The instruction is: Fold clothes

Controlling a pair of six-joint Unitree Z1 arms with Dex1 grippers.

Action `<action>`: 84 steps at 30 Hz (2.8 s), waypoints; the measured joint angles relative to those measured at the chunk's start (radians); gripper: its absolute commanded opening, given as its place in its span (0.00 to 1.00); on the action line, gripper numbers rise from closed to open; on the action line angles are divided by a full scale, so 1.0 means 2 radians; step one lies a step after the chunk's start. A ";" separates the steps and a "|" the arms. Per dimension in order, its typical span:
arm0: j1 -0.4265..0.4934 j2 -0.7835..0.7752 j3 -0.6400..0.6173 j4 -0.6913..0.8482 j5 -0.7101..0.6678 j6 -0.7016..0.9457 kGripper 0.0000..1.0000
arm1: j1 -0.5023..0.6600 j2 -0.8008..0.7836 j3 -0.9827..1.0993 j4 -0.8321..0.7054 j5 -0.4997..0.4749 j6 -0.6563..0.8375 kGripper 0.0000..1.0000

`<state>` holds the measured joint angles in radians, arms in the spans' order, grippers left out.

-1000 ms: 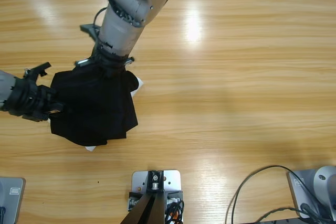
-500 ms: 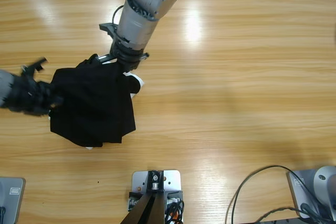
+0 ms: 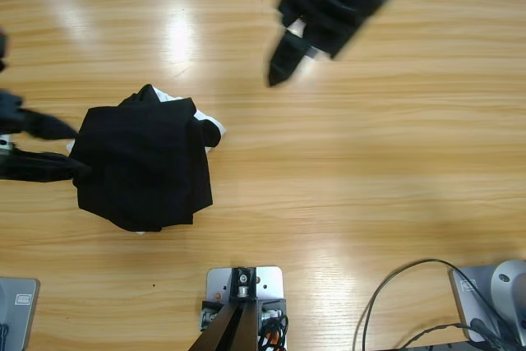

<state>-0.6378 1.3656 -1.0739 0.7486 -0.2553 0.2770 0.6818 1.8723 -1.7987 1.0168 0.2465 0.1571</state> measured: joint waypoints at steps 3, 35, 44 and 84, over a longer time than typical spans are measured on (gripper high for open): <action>-0.044 0.079 -0.099 0.033 0.000 0.098 0.96 | -0.024 -0.039 0.073 -0.005 0.000 -0.009 1.00; -0.045 0.326 -0.085 -0.030 0.166 0.400 0.96 | -0.098 -0.031 0.276 -0.153 0.071 0.000 1.00; 0.094 0.326 -0.094 -0.037 0.166 0.412 0.96 | -0.098 -0.008 0.282 -0.159 0.080 0.009 1.00; 0.082 0.191 0.090 -0.031 0.225 -0.528 1.00 | -0.053 -0.007 0.397 -0.252 0.093 0.069 1.00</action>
<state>-0.4746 1.7466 -0.8945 0.6868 0.1949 -0.7786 0.5753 1.8581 -1.0041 0.5127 0.4317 0.2944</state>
